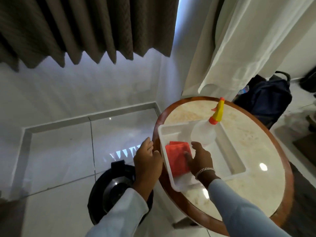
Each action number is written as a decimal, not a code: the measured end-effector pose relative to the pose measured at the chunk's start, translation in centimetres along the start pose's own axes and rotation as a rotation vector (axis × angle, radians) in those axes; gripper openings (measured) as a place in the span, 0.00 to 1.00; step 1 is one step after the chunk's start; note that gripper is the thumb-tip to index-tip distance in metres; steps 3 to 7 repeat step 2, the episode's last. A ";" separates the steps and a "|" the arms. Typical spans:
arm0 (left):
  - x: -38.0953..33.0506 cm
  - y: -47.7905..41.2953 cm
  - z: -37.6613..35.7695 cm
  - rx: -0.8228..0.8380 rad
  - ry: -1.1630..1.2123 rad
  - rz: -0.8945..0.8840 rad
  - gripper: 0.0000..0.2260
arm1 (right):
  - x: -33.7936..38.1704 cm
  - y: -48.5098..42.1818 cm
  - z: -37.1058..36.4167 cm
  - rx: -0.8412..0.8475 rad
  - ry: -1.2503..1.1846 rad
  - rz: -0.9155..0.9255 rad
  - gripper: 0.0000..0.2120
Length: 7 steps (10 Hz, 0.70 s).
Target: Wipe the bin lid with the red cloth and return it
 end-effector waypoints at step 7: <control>-13.2 -1.4 9.1 -0.130 -0.128 -0.464 0.22 | 17.0 7.0 8.2 -0.265 0.057 0.665 0.20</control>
Point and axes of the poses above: each hand's wrist, its own y-axis away from the middle knuckle, its own z-axis out of the back of the hand, x = y × z, the point moved 3 cm from there along -y, towards the middle knuckle, and after that the axes turned 10 degrees about -z, right-handed, at the moved point
